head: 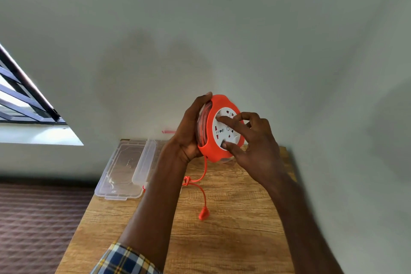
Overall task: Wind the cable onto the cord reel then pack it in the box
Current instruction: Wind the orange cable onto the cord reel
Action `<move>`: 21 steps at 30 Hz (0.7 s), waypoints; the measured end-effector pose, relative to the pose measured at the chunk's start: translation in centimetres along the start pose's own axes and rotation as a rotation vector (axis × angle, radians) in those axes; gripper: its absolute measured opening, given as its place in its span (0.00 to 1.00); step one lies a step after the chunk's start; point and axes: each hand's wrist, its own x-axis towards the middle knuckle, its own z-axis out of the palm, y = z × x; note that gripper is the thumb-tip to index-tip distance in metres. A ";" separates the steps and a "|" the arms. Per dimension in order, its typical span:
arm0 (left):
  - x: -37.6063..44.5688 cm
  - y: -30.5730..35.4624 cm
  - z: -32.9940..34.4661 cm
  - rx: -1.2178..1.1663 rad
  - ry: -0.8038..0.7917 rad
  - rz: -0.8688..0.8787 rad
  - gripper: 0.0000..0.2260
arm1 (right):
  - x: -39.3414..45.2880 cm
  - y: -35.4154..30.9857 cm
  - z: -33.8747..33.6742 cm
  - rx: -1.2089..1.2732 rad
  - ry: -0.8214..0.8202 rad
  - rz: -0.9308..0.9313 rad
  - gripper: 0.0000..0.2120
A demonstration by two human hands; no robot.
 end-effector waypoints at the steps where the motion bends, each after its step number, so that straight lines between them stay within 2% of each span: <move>1: 0.0 0.0 -0.1 0.001 0.001 -0.002 0.29 | 0.0 -0.2 0.1 -0.022 0.020 0.011 0.31; 4: 0.1 0.0 -0.2 0.005 0.011 0.030 0.32 | 0.0 -0.6 0.4 -0.044 0.046 0.015 0.30; 8: 0.1 0.2 -0.1 0.024 0.011 0.043 0.27 | -0.3 -0.8 0.7 0.037 0.110 0.033 0.30; 12: 0.1 0.2 0.0 0.048 0.008 0.059 0.22 | -0.3 -1.6 1.3 0.220 0.210 0.167 0.30; 16: 0.4 -0.2 -0.2 0.033 0.014 0.091 0.24 | 0.3 -2.3 2.0 0.308 0.266 0.289 0.29; 18: 0.7 -0.5 -0.3 0.000 0.007 0.124 0.26 | 0.3 -2.0 2.1 0.331 0.262 0.256 0.26; 21: 1.4 -0.1 -0.9 -0.169 -0.007 0.197 0.27 | -0.2 -1.1 2.3 0.460 0.386 0.290 0.16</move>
